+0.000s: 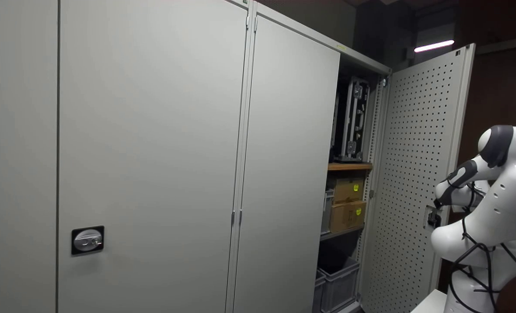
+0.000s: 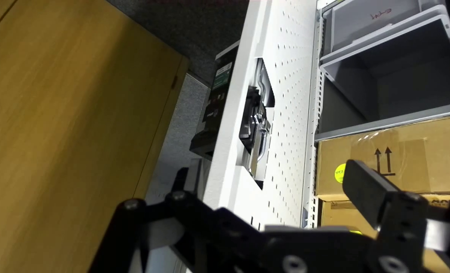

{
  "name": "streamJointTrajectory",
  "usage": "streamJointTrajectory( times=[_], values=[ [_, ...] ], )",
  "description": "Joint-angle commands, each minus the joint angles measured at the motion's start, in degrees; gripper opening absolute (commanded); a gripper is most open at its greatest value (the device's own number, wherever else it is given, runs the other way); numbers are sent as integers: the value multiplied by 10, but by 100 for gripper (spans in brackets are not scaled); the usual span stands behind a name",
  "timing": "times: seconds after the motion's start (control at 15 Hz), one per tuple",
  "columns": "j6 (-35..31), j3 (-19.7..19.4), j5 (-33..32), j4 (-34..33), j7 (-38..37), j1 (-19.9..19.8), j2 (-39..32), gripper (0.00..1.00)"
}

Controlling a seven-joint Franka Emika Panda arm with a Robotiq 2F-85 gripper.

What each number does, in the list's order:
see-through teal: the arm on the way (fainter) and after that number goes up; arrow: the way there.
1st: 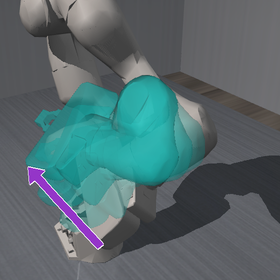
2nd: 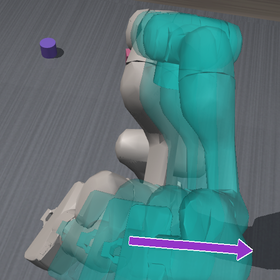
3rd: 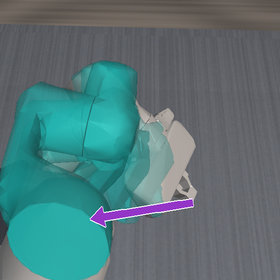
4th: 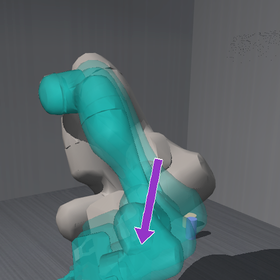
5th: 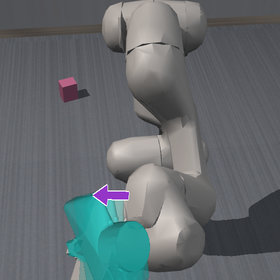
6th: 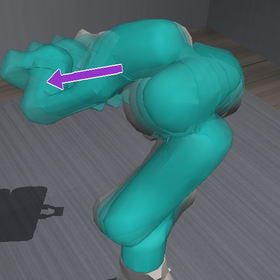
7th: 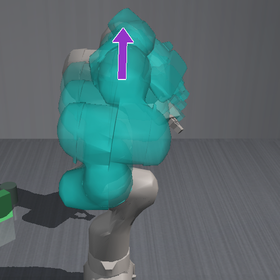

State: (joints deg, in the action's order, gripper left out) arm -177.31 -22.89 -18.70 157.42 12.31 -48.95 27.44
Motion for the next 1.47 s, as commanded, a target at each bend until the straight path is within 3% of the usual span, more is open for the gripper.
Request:
streamJointTrajectory(
  times=[0.0,0.2,0.73,1.4],
  values=[
    [-42,-31,24,-13,38,25,-31,100],
    [-58,-59,35,-19,51,53,-49,100],
    [-54,-174,26,-53,53,171,-85,100],
    [-64,-281,22,-90,70,268,-100,100]
  ],
)
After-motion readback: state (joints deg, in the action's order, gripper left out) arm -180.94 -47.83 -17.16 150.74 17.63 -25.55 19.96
